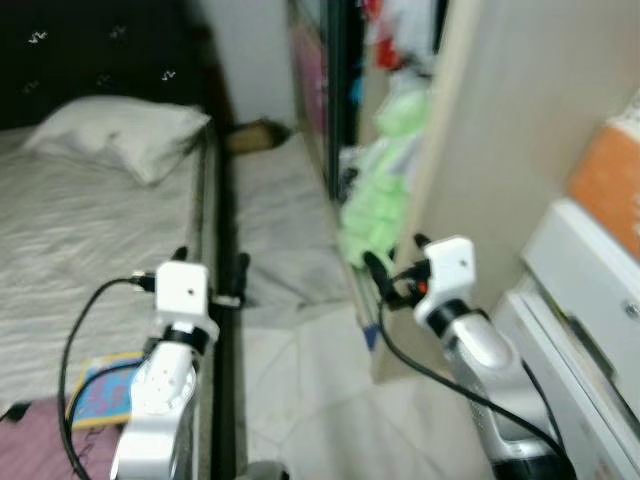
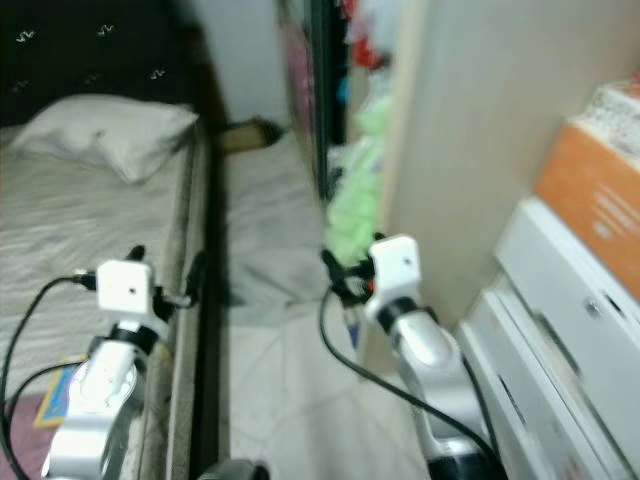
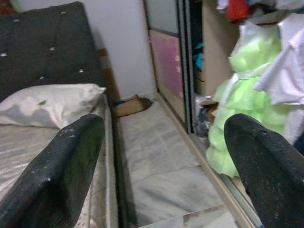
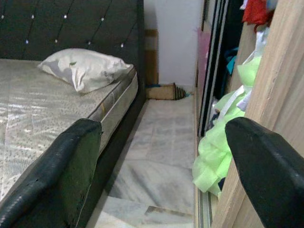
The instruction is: Clean up the room
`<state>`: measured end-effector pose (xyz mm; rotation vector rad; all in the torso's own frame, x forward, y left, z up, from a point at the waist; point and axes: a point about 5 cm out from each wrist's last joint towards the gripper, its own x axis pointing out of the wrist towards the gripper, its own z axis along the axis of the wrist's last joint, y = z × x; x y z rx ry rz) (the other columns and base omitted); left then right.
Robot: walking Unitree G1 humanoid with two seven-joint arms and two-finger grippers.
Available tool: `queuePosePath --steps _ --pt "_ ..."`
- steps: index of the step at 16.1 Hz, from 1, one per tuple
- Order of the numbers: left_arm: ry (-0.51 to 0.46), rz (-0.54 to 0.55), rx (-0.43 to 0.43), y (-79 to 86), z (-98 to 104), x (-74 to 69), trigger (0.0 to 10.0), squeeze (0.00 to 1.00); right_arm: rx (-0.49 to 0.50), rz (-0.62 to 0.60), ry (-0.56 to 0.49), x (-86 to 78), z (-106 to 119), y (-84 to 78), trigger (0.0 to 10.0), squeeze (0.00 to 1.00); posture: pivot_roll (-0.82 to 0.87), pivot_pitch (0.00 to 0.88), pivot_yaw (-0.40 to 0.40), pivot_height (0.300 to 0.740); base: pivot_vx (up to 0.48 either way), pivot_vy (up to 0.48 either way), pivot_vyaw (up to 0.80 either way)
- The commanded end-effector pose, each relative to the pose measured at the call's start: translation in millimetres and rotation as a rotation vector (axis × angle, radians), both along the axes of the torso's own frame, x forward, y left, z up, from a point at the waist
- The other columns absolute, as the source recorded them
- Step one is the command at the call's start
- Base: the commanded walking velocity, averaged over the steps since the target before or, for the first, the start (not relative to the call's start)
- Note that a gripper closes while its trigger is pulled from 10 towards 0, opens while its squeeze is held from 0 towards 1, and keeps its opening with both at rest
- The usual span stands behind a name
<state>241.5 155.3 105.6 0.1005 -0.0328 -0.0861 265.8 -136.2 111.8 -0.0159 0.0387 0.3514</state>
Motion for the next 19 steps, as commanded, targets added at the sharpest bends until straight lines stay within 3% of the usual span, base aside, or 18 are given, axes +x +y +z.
queuePosePath --steps 1,19 --pt "-0.014 0.024 0.017 6.8 3.9 1.1 10.0 0.00 0.018 0.027 -0.016 2.0 4.1 7.5 10.0 0.00 -0.06 0.000 -0.008 0.740 0.000 0.000 0.80" --pt "-0.018 0.048 0.030 7.1 3.7 4.0 10.0 0.00 0.006 0.024 -0.038 10.9 5.2 10.3 10.0 0.00 -0.05 0.000 -0.013 0.740 0.000 0.000 0.80"
